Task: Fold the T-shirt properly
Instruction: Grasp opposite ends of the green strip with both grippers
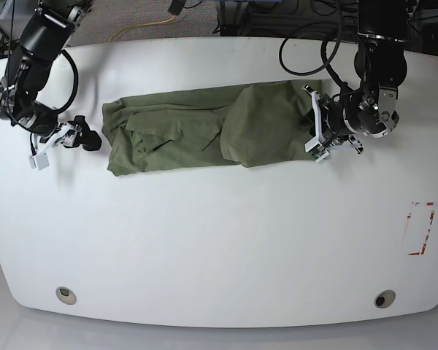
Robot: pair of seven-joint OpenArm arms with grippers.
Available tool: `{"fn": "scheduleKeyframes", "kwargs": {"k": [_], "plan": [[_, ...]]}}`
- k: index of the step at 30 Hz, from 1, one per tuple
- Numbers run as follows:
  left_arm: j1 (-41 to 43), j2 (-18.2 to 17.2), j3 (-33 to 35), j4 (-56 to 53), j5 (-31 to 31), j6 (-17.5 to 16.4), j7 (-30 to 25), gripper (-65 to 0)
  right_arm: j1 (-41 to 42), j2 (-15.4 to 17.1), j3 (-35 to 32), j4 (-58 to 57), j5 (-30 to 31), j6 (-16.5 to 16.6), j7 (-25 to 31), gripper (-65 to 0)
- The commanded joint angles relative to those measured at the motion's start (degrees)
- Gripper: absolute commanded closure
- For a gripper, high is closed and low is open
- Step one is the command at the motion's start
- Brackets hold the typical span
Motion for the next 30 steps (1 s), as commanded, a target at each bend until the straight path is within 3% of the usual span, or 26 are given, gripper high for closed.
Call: {"fn": "scheduleKeyframes", "kwargs": {"k": [1,10,17,26,28,30], "plan": [[-1.09,-1.40,-0.11,0.62,0.62,0.12,0.51,-13.3,-0.10,-0.70,0.34,1.52,1.39,0.36,0.68,-48.2],[-1.18,-1.40,-0.11,0.36,0.62,0.12,0.51,-13.3,-3.01,-10.11,0.26,8.90,1.39,0.36,-2.13,-48.2],[-1.00,-1.13,-0.02,0.54,0.62,0.12,0.51,-13.3,-1.07,-13.89,0.17,8.73,0.77,0.36,-1.78,-48.2],[-0.92,-1.13,-0.02,0.62,0.80,0.12,0.51,-13.3,5.35,-18.64,0.26,8.73,-13.47,0.36,-1.69,-47.7],[-1.00,-1.13,-0.02,0.62,0.97,0.12,0.51,-13.3,5.70,-19.16,0.26,8.73,-14.70,0.36,-1.69,-43.8],[-1.09,-1.13,0.07,0.62,1.06,0.12,0.51,-13.3,5.87,-19.43,0.26,8.73,-15.40,0.36,-1.69,-32.3]]}}
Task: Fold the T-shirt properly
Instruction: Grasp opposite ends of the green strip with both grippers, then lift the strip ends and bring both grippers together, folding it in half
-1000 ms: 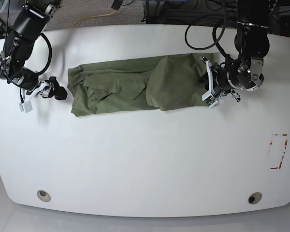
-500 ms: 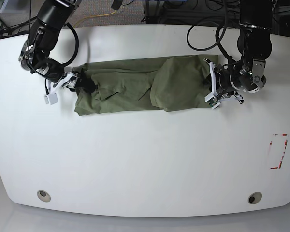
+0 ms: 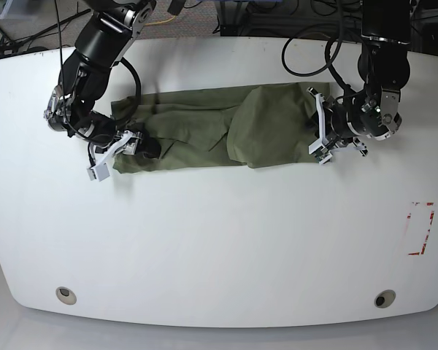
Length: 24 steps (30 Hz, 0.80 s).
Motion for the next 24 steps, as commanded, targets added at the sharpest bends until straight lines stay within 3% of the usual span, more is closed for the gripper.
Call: {"fn": "scheduleKeyframes", "kwargs": {"k": [1,4,5,12,15,19,24], "plan": [[-0.68,-0.43,-0.04,0.71,0.36,0.10,0.03,-13.3,0.89,0.46,0.12,0.81,0.22,0.32,0.03,-25.4],[-1.47,-0.43,0.48,0.54,0.36,0.10,0.03,-13.3,0.54,0.46,0.12,1.16,0.22,0.32,0.03,-3.6],[-2.00,-0.43,1.10,0.45,0.36,0.10,0.03,-13.3,0.54,0.55,0.12,1.43,0.31,0.32,0.03,0.0],[-3.67,0.45,5.58,0.36,0.45,0.10,-0.24,-13.3,-1.48,0.73,0.12,14.18,0.31,0.01,-3.04,0.0],[-5.16,3.52,6.11,-0.61,0.45,0.10,-0.24,-13.3,-1.48,0.81,0.12,17.96,0.66,-2.27,-5.42,0.0],[-7.80,7.83,6.20,-5.88,0.45,0.10,-0.68,-13.3,-1.22,0.55,-0.40,21.82,0.84,-2.27,-8.49,0.0],[-9.91,11.61,6.20,-11.77,0.45,0.10,-3.23,-13.3,-1.40,0.64,-7.08,28.15,6.99,-2.36,-8.80,0.0]]}}
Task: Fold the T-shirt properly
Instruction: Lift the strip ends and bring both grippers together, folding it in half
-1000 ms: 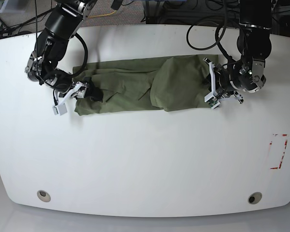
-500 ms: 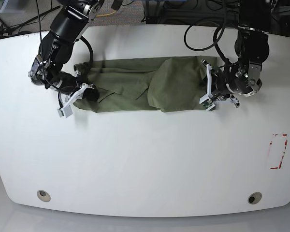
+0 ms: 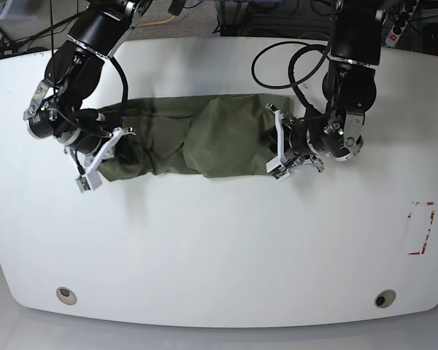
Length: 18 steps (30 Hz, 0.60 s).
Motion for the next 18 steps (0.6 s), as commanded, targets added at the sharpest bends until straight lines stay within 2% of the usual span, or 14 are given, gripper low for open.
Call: {"fn": "scheduleKeyframes", "kwargs": {"k": [1,4,9,18], "plan": [[-0.36,1.38,0.08,-1.72,-0.25,-0.06,-2.05,-13.3,1.29,-0.04,-2.65,3.26,5.14,-0.31,1.69,0.0],[-0.44,3.05,0.08,-3.04,-0.25,-0.06,-3.46,-13.3,1.29,-0.30,-5.47,3.00,7.87,-0.31,1.69,0.0],[-0.44,3.49,0.08,-3.04,-0.34,-0.06,-3.54,-13.3,2.70,-3.38,-10.30,0.18,8.39,-0.48,3.23,0.0],[-0.18,3.23,-0.01,-3.13,-0.34,-0.06,-3.89,-13.3,4.46,-3.47,-18.83,-9.66,8.83,-0.57,10.61,0.0]]}}
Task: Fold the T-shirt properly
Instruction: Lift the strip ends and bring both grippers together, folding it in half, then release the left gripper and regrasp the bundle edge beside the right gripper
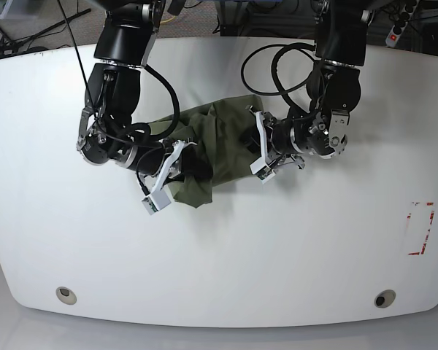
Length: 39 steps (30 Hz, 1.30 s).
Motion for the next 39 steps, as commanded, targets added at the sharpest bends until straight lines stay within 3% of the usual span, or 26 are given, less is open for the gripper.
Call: {"fn": "scheduleKeyframes", "kwargs": {"k": [1,8,11,13,18,21,31,39], "plan": [[-0.55,-0.40,0.01,0.37,0.62,-0.08,0.41,-13.3,1.57,0.16,-1.92,-0.53,1.75,0.02,1.54,0.0],[-0.73,-0.13,0.01,0.19,0.62,-0.08,0.41,-13.3,1.57,-0.02,-7.54,-0.70,1.05,-0.42,2.16,0.0],[-0.73,-0.13,0.01,0.28,0.53,-0.08,0.41,-13.3,1.66,-0.02,-9.74,-0.70,-1.15,-3.67,5.41,0.0],[-0.73,-0.13,0.01,0.37,0.45,-0.08,0.41,-13.3,1.66,0.16,-10.97,-0.79,-1.94,-4.64,7.26,-7.9],[-0.73,-0.05,-0.25,0.54,0.18,-0.08,0.41,-13.3,1.57,0.25,-11.85,-0.79,-2.82,-5.52,8.66,-36.9],[-0.82,-0.05,-0.87,1.07,0.01,-0.08,0.41,-13.3,1.22,0.25,-11.85,-0.79,-2.82,-5.52,8.75,-46.3],[1.38,-0.75,-13.00,13.64,-8.87,-0.08,0.76,-13.5,0.96,0.33,-11.85,-0.44,-2.47,-4.99,8.49,-47.2],[7.01,-7.78,-22.14,20.76,-9.58,-0.08,0.76,-13.6,-1.42,1.83,-12.03,1.93,-2.38,-4.99,8.49,-47.2]]}}
